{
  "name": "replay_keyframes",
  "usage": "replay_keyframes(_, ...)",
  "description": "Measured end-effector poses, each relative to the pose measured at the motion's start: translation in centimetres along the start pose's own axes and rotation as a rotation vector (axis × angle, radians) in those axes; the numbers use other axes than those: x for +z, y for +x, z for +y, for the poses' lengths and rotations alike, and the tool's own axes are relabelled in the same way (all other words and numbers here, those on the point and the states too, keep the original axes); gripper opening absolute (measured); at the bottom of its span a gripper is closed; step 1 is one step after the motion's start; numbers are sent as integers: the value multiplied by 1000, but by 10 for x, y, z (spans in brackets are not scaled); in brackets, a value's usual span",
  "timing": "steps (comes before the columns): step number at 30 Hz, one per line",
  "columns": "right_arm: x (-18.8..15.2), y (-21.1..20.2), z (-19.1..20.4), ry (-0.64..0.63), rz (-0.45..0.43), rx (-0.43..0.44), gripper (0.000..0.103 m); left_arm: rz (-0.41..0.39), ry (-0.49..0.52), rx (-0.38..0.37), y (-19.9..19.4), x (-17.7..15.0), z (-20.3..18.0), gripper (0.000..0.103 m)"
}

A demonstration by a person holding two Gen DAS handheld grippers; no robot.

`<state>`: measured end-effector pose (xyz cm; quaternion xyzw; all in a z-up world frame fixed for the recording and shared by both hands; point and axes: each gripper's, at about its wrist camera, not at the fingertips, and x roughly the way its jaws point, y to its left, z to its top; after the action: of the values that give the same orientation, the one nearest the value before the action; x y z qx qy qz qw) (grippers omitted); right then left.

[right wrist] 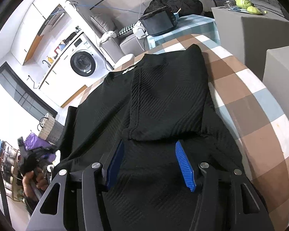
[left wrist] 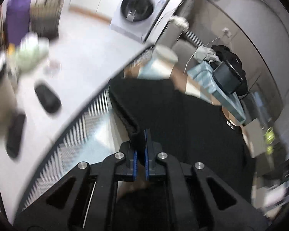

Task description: Fold small clothes

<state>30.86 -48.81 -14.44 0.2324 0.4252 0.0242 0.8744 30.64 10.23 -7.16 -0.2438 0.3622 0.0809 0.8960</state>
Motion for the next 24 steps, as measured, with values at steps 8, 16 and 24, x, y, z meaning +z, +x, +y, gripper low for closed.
replay_keyframes(8,-1,-13,-6,17,-20,-14,57,-108,511,-173,-23,1,-150,3)
replay_keyframes(16,0,-32,-20,47,-51,-60,57,166,578,-432,19,-56,-199,66)
replay_keyframes(24,1,-29,-27,53,-39,-65,60,140,413,-282,22,-38,-115,73)
